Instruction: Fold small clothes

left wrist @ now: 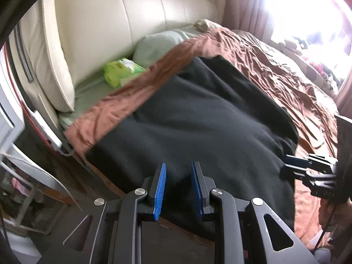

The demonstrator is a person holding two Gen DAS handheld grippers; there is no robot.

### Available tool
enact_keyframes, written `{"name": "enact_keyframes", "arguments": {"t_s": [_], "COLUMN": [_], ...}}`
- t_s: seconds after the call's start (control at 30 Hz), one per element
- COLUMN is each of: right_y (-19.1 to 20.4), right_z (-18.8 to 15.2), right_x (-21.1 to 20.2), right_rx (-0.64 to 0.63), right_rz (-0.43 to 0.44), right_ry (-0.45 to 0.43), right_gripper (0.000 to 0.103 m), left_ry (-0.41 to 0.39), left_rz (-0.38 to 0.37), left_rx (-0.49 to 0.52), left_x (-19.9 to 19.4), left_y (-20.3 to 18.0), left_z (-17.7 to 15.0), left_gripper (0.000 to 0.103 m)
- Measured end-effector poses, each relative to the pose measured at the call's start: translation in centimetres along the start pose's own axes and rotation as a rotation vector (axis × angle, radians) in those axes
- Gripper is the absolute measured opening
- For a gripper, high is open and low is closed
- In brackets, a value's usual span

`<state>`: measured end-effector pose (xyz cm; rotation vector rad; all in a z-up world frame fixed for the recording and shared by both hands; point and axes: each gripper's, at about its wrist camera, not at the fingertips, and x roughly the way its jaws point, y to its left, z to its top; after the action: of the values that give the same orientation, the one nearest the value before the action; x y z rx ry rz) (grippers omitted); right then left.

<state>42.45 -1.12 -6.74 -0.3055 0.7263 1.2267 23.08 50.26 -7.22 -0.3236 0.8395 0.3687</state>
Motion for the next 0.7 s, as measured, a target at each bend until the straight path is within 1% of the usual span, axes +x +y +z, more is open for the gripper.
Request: {"name": "enact_keyframes", "arguments": {"t_s": [0.13, 0.23, 0.27, 0.33, 0.4, 0.53, 0.63, 0.7], "right_y": [0.4, 0.8, 1.0, 1.4, 1.3, 0.9, 0.6, 0.7], "right_z": [-0.2, -0.9, -1.1, -2.0, -2.2, -2.8, -3.3, -3.7], "right_x": [0.2, -0.2, -0.3, -0.9, -1.0, -1.6, -2.7, -3.4], "right_rx": [-0.015, -0.025, -0.030, -0.028, -0.023, 0.003, 0.027, 0.015], "right_rz": [-0.025, -0.045, -0.050, -0.054, -0.051, -0.039, -0.044, -0.068], "right_ry": [-0.004, -0.012, -0.014, -0.018, -0.017, -0.015, -0.012, -0.012], "right_gripper": [0.032, 0.032, 0.032, 0.032, 0.032, 0.032, 0.032, 0.032], "left_ry": [-0.029, -0.059, -0.065, -0.072, -0.076, -0.053, -0.048, -0.052], "left_rz": [-0.027, -0.006, -0.020, -0.083, -0.107, -0.160, -0.163, -0.174], "left_rx": [-0.001, 0.034, 0.028, -0.001, -0.002, -0.017, -0.009, -0.013], "left_x": [-0.1, -0.4, -0.5, -0.7, -0.7, 0.1, 0.4, 0.3], "left_y": [-1.4, -3.0, -3.2, -3.7, -4.5, -6.0, -6.9, -7.5], "left_z": [-1.0, -1.6, -1.7, -1.9, -2.2, -3.3, -4.2, -4.7], "left_gripper": [0.025, 0.026, 0.026, 0.026, 0.026, 0.024, 0.024, 0.024]}}
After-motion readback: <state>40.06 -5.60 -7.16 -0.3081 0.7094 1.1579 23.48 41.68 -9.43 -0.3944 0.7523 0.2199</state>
